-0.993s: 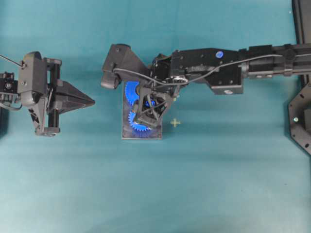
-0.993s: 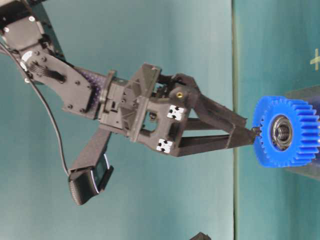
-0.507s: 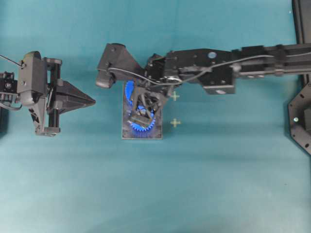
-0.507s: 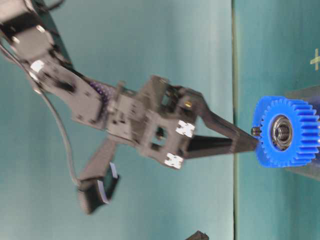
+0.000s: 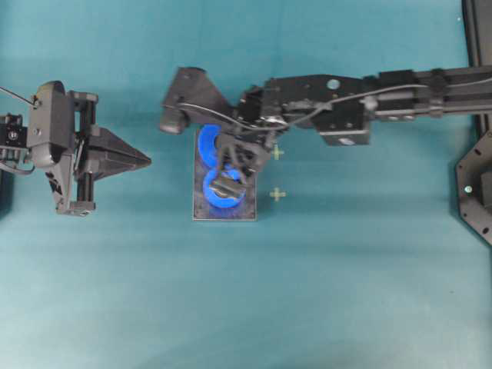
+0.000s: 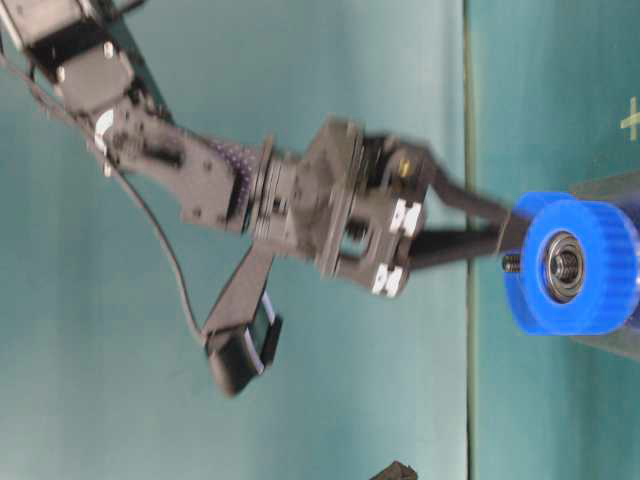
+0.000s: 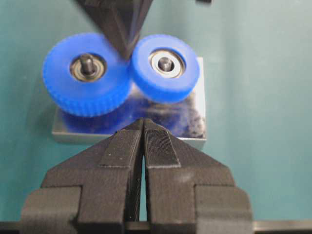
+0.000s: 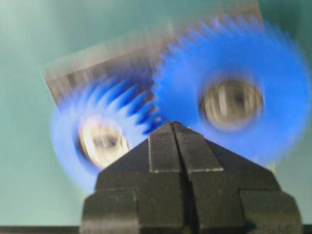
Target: Fit the small gear onto the shaft.
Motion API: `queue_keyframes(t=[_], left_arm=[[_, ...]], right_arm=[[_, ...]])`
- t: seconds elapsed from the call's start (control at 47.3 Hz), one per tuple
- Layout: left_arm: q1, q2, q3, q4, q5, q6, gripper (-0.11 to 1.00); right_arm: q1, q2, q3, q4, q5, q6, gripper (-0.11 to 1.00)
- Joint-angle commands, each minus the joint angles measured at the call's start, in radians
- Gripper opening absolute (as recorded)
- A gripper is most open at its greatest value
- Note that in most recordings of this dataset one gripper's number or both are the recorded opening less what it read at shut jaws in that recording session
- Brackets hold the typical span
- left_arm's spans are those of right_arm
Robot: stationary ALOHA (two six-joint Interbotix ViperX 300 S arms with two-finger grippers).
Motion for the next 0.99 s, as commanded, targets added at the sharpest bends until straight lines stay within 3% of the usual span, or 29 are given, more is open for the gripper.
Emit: queue_keyframes(t=[0.0, 0.211, 0.401, 0.655, 0.972], left_arm=[[0.002, -0.005, -0.02, 0.003, -0.008, 0.0, 0.0], [0.002, -0.003, -0.017, 0.003, -0.008, 0.0, 0.0], [0.002, -0.003, -0.02, 0.003, -0.009, 0.0, 0.0], [0.002, -0.003, -0.021, 0.003, -0.009, -0.003, 0.0], [0.002, -0.005, -0.021, 0.003, -0.009, -0.003, 0.0]], right_arm=[[0.029, -0.075, 0.017, 0.008, 0.003, 0.029, -0.02], [0.061, -0.143, 0.04, -0.003, -0.011, 0.092, -0.02], [0.049, -0.112, -0.026, -0.025, -0.081, 0.084, -0.02], [0.034, -0.009, -0.091, -0.026, -0.086, 0.074, -0.02], [0.026, -0.008, -0.006, -0.023, -0.049, 0.087, -0.02]])
